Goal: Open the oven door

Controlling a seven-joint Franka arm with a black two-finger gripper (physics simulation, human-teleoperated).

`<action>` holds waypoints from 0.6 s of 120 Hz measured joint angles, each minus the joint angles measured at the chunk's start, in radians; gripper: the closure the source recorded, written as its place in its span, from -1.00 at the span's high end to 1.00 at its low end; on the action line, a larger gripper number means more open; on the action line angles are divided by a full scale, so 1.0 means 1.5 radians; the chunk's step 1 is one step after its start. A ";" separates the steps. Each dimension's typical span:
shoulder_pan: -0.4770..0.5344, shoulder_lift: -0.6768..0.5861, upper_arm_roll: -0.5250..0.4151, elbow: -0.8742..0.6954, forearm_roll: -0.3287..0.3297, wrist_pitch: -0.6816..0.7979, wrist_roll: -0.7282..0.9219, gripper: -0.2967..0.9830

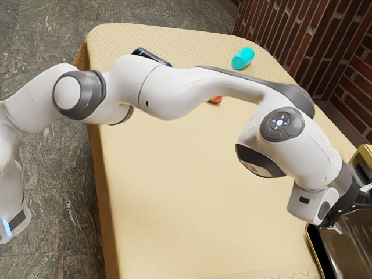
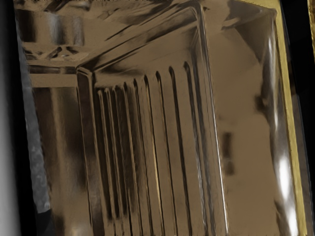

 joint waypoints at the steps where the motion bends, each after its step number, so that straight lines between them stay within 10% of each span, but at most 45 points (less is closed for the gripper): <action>1: 0.000 -0.002 0.002 -0.003 -0.002 0.000 0.000 0.55; 15: 0.000 -0.044 0.036 -0.061 -0.026 0.002 -0.002 0.48; 26: 0.001 -0.091 0.053 -0.119 -0.042 0.006 -0.009 0.01; 72: 0.003 -0.397 0.075 -0.472 -0.186 0.024 -0.050 0.50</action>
